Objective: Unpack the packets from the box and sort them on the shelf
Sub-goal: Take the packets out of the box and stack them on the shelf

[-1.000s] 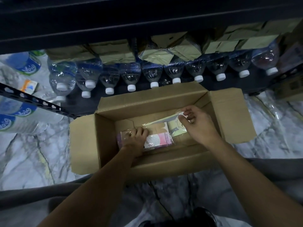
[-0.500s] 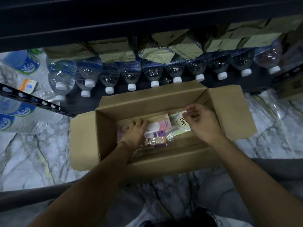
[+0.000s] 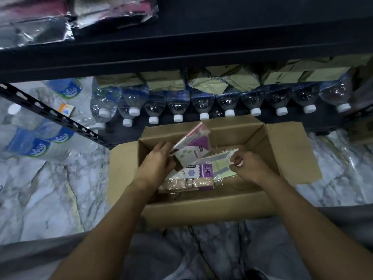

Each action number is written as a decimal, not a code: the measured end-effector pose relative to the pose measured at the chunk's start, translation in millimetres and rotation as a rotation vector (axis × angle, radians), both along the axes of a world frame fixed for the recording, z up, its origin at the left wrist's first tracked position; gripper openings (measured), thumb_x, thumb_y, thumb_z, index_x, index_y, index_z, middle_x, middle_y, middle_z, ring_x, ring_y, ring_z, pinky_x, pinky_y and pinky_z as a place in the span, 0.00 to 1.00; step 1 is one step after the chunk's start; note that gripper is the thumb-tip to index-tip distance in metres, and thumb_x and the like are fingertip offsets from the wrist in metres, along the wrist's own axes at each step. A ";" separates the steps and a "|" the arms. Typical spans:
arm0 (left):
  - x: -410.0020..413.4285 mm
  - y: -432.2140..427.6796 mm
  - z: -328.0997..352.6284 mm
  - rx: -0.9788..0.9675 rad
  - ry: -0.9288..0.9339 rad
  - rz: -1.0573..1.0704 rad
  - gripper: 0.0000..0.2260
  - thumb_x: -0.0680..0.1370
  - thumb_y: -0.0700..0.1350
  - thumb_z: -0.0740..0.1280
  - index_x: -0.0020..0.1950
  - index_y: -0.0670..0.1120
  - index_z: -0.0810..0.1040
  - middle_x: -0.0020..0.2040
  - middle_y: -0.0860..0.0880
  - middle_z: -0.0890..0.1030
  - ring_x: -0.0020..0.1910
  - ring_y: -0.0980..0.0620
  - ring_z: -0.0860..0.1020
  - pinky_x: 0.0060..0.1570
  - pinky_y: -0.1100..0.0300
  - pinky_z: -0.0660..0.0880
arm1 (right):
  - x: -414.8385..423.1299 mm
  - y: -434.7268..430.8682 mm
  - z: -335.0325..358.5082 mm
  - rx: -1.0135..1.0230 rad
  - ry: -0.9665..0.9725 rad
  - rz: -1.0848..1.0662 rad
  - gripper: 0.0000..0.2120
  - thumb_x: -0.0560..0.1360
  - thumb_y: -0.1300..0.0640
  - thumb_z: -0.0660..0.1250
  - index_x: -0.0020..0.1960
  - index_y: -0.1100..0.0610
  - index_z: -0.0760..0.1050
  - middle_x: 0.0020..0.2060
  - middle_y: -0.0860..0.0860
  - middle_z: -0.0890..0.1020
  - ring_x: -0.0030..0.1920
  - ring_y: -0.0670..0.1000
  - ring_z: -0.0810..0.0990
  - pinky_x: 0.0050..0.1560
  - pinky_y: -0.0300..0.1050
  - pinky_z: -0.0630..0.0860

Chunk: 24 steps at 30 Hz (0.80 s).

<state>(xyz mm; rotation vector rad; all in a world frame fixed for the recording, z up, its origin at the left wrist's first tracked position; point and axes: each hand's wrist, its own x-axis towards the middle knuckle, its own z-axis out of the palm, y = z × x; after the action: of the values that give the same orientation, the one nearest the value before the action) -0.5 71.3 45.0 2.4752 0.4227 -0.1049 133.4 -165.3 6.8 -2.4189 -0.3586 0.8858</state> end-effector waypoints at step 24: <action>-32.0 20.4 34.9 0.110 -0.260 0.233 0.13 0.73 0.33 0.69 0.57 0.40 0.76 0.47 0.48 0.72 0.42 0.55 0.70 0.39 0.64 0.65 | -8.5 66.5 -100.1 -0.398 -0.227 0.752 0.35 0.69 0.48 0.71 0.72 0.51 0.61 0.72 0.53 0.59 0.71 0.58 0.57 0.69 0.55 0.58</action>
<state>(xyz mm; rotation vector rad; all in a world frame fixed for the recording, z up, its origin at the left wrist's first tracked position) -32.5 91.7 79.8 2.4817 0.6126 0.3405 124.9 -98.8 -93.2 -2.7873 -1.3526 1.0532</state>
